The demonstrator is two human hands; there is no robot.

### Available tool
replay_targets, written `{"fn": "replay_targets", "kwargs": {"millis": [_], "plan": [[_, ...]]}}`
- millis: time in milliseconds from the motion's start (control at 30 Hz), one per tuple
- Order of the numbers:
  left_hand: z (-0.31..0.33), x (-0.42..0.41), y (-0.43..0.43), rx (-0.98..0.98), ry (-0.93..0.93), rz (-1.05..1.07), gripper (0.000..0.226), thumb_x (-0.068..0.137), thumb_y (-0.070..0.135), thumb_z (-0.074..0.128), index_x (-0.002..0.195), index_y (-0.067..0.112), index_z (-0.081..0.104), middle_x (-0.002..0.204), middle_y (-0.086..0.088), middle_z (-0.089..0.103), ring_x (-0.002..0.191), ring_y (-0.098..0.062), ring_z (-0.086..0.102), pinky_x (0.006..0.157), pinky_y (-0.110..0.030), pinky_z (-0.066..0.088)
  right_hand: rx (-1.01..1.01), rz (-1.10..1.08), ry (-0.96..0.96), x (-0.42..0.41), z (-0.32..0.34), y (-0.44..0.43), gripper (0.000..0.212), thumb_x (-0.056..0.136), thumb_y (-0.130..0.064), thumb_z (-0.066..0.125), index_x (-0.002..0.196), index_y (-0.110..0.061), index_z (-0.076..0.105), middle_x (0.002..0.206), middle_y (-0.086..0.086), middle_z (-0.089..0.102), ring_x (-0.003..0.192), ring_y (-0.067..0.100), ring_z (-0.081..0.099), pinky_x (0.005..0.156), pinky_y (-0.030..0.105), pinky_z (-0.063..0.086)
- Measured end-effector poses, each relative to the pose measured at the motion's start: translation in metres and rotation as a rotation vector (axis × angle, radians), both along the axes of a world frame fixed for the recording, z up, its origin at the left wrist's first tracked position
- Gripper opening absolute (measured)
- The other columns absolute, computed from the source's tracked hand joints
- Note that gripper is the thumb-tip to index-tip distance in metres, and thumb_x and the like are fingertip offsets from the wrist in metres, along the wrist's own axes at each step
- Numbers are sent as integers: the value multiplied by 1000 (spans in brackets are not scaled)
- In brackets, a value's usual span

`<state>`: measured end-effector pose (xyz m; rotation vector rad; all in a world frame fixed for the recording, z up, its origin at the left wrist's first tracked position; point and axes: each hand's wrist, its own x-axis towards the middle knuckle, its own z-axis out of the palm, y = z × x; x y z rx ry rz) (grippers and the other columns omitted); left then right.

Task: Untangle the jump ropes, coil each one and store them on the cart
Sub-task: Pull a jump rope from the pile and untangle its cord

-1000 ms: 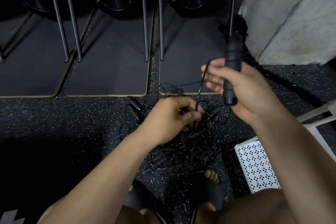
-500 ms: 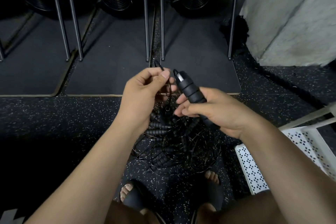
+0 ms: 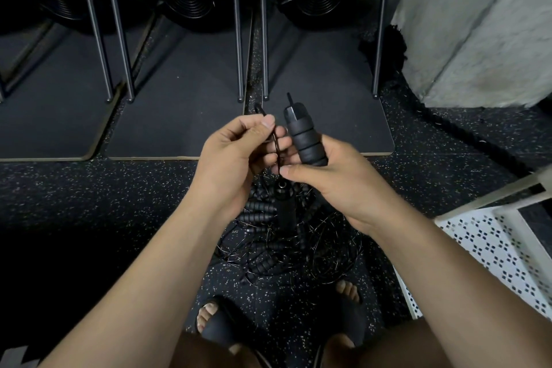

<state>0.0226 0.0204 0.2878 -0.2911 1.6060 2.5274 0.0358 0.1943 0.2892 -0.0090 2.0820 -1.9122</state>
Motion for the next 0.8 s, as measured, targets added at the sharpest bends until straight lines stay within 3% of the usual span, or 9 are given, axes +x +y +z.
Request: {"fn": "replay_targets", "kwargs": {"millis": [67,200,300,400,467,533,633,800], "plan": [[-1,0,1,8,-16,3,6,101,13,68,105,10,69,87,-2,74,76,-10,73,58,-16,51,-13,16,0,0,2,0,38,88,-2,83,120,-20,73,111,15,78,108,27,77,109,41,56],[1,0,2,-13,-9,11,7,101,14,69,105,9,69,87,-3,73,72,-10,69,62,-19,53,-65,48,-4,1,4,2,37,85,-2,87,115,-18,73,97,6,79,96,13,75,100,28,59],[-2,-1,-1,-73,19,24,7,100,19,72,101,12,71,90,-7,72,80,-20,68,74,-31,57,-73,30,27,1,5,3,33,85,-4,88,111,-17,73,93,-3,76,90,11,73,93,26,60],[-7,-1,-4,-254,38,-20,18,102,34,71,93,19,76,86,-5,69,87,-26,66,93,-48,56,-132,-22,20,-2,9,5,32,85,-2,86,113,-8,72,90,0,76,81,13,72,79,26,61],[-9,2,-4,-429,43,-138,32,102,52,66,97,22,78,96,-1,75,96,-23,71,107,-54,55,-227,-68,9,-5,13,10,32,86,2,83,114,-5,70,88,1,75,78,12,70,73,23,59],[-9,6,1,-519,32,-297,42,102,65,58,109,29,79,108,8,79,107,-15,73,109,-52,54,-316,-113,2,-11,16,17,32,85,0,82,113,-7,69,89,4,74,81,16,69,71,24,57],[-4,14,12,-492,1,-451,43,105,56,55,120,22,76,116,6,80,111,-13,75,103,-37,56,-398,-214,-19,-19,17,28,35,80,-6,85,112,-10,70,90,7,73,82,17,67,69,26,55],[-14,18,17,-466,112,-498,24,96,25,80,116,12,73,118,-19,74,115,-41,70,112,-61,50,-364,-306,-59,-24,15,39,32,87,-5,83,116,-9,70,90,10,71,80,17,67,66,26,55]]}}
